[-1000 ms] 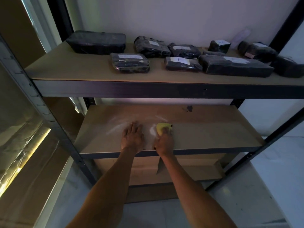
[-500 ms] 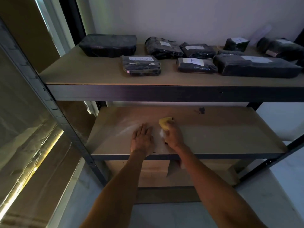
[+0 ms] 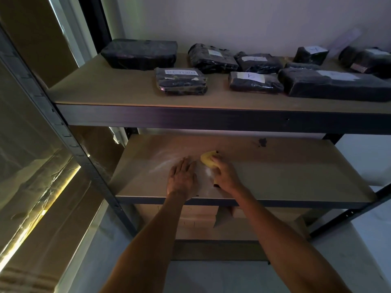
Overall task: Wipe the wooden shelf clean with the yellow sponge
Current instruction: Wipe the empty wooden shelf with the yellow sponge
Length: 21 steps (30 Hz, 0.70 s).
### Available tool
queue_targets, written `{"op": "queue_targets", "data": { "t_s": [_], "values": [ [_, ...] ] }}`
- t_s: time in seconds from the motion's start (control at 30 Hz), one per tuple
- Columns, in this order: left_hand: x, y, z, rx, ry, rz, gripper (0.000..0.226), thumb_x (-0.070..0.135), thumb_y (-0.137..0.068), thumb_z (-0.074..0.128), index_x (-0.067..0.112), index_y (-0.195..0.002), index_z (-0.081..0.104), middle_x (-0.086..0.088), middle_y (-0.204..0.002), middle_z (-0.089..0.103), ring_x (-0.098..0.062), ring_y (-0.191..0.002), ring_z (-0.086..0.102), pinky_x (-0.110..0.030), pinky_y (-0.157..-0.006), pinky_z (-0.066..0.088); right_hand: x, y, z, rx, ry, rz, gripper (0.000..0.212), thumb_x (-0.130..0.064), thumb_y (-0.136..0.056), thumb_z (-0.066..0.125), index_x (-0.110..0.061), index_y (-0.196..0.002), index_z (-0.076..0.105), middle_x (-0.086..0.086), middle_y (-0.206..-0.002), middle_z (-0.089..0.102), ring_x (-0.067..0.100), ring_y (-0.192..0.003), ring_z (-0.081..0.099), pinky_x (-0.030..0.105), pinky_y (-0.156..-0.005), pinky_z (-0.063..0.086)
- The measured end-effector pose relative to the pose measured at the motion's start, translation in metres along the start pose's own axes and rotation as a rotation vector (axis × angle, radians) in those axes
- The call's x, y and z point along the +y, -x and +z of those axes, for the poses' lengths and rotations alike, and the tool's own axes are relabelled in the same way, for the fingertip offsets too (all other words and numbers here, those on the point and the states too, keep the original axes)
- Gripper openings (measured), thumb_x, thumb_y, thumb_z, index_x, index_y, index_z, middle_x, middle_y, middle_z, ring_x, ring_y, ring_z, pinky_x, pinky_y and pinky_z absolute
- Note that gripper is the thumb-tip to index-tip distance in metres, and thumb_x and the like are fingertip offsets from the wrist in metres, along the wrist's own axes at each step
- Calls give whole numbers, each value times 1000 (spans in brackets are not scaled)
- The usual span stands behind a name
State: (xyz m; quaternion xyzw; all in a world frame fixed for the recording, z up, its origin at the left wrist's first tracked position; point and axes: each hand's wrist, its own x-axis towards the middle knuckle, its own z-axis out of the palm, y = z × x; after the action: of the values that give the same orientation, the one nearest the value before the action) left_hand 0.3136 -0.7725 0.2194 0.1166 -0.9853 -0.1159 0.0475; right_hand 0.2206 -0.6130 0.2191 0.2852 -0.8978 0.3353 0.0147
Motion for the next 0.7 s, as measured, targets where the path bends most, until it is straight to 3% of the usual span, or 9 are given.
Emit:
{"op": "queue_targets", "data": {
  "t_s": [0.1,0.23,0.3,0.43,0.57,0.63,0.7],
  "values": [
    [-1,0,2,-3,0,2,55,37,-103,27,29,-158,21,3,-167,13,-17,-154,8,-39,-124,8,26,-25,-20,164,45,148,59,4,-85,50,-12,-142,43,19,-140,47,36,-123,49,36,-103,40],
    [0,0,1,1,-2,-5,55,39,-104,26,29,-158,19,3,-167,12,-17,-154,7,-40,-125,6,43,-48,-30,112,98,314,60,0,-86,50,-7,-144,38,23,-148,35,41,-134,36,44,-112,30],
    [0,0,1,1,-2,-9,56,37,-104,27,29,-158,19,3,-167,12,-16,-154,7,-39,-125,7,22,-43,-17,67,49,250,58,-5,-89,53,-10,-145,39,21,-151,33,38,-137,34,41,-114,28],
    [1,0,2,5,20,-5,56,37,-103,27,30,-158,19,3,-167,13,-16,-154,8,-39,-125,7,0,-29,-3,-48,12,-18,50,-3,-87,55,-8,-137,51,20,-141,49,34,-129,47,35,-111,35],
    [-1,-1,3,-5,14,-10,56,37,-103,27,30,-158,19,3,-167,13,-16,-154,7,-40,-125,8,31,-64,-22,101,59,167,55,3,-86,49,-4,-140,44,22,-145,42,38,-133,40,41,-114,29],
    [-2,-1,5,1,7,-17,56,38,-104,26,30,-158,18,3,-167,13,-16,-154,8,-41,-126,8,39,-77,-27,89,106,281,54,3,-86,49,-4,-139,44,22,-145,41,38,-132,41,40,-111,30],
    [-2,-3,5,9,1,-14,55,38,-103,27,30,-158,19,3,-167,14,-16,-154,8,-41,-125,9,31,-78,-20,45,81,248,52,1,-89,48,-7,-140,44,21,-149,37,37,-135,37,38,-113,27]
  ]
}}
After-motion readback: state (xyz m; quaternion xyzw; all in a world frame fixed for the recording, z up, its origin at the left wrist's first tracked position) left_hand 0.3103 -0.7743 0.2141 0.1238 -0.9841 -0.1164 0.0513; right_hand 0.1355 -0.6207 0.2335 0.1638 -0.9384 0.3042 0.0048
